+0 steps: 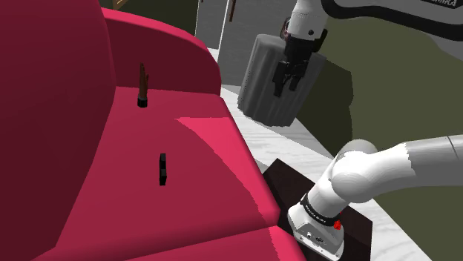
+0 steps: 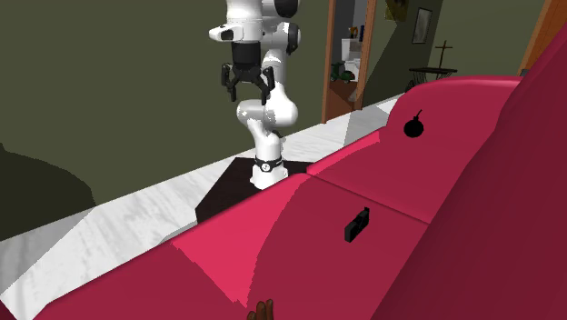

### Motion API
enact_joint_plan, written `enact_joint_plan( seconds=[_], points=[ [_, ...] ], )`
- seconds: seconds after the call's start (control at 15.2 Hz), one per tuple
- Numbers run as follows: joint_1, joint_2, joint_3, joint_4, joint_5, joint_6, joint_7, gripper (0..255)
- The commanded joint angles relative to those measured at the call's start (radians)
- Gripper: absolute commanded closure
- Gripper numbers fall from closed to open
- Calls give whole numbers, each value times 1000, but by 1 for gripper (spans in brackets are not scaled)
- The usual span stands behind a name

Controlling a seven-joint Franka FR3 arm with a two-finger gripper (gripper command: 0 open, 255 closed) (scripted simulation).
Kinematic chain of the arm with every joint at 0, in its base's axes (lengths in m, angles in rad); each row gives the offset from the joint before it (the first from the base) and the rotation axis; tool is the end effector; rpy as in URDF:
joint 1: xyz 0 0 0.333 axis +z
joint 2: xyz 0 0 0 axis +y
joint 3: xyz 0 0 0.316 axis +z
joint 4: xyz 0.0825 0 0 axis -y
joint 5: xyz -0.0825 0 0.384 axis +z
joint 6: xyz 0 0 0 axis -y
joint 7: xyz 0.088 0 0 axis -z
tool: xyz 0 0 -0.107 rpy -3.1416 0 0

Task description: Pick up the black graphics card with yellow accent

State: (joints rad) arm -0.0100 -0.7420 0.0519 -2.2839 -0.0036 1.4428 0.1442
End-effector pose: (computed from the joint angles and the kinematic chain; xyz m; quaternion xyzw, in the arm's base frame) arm 0.3055 0.0176 0.5997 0.9968 -0.0589 -0.0480 0.0235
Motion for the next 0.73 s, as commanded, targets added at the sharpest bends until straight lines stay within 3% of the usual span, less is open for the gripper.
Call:
enact_joint_plan(
  seconds=[0.0,0.66],
  points=[
    [0,0,0,0,0,0,0,0],
    [21,126,160,-107,169,262,272,0]
  ],
)
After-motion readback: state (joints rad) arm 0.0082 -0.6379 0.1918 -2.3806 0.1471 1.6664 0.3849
